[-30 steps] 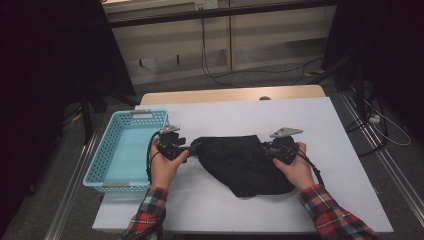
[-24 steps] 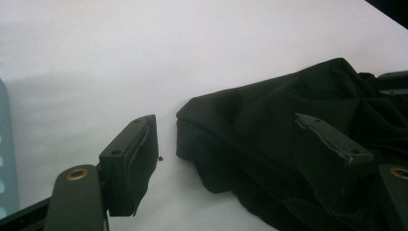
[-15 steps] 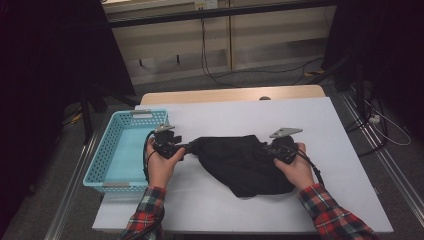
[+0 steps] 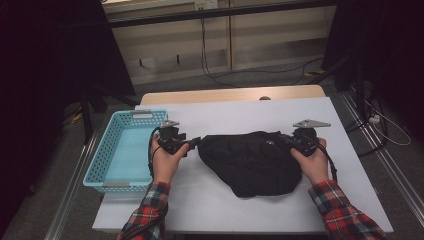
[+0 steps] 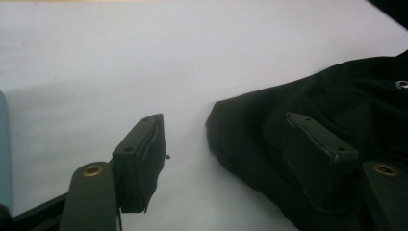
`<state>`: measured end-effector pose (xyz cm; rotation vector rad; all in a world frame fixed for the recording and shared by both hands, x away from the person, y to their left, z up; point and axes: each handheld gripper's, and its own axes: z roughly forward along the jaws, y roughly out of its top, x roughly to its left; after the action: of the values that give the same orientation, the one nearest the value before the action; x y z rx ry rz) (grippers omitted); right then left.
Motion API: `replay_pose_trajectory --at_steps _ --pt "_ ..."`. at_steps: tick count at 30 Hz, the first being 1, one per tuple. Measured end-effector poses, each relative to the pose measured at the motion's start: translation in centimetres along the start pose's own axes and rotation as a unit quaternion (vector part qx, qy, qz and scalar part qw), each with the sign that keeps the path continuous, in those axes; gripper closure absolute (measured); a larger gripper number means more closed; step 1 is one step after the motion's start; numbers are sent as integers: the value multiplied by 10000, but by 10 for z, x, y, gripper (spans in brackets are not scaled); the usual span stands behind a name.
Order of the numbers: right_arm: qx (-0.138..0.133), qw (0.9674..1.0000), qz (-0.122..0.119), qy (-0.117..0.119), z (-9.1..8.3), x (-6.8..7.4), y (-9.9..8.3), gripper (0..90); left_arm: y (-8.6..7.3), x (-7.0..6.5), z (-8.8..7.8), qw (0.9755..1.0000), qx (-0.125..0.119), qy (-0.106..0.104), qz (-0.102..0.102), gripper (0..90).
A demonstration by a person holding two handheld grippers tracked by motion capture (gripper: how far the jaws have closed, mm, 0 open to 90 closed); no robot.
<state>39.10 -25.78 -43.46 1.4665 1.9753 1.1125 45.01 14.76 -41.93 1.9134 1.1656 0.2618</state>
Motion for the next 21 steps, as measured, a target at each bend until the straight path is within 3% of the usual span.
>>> replay_pose_trajectory --at_steps 7,13,17,21 --pt "1 10000 40 -78 -3 -4 -1 867 -10 4 17 9994 288 -47 -186 384" --pt "25 10000 87 -7 -3 -5 -3 866 -16 5 26 9983 437 -178 -355 481" --pt "53 10000 62 -1 -2 -4 -4 866 -17 2 32 9976 553 -189 -379 554" --pt "39 9999 92 20 -3 -5 -4 865 -17 -1 34 9976 610 -160 -279 645"
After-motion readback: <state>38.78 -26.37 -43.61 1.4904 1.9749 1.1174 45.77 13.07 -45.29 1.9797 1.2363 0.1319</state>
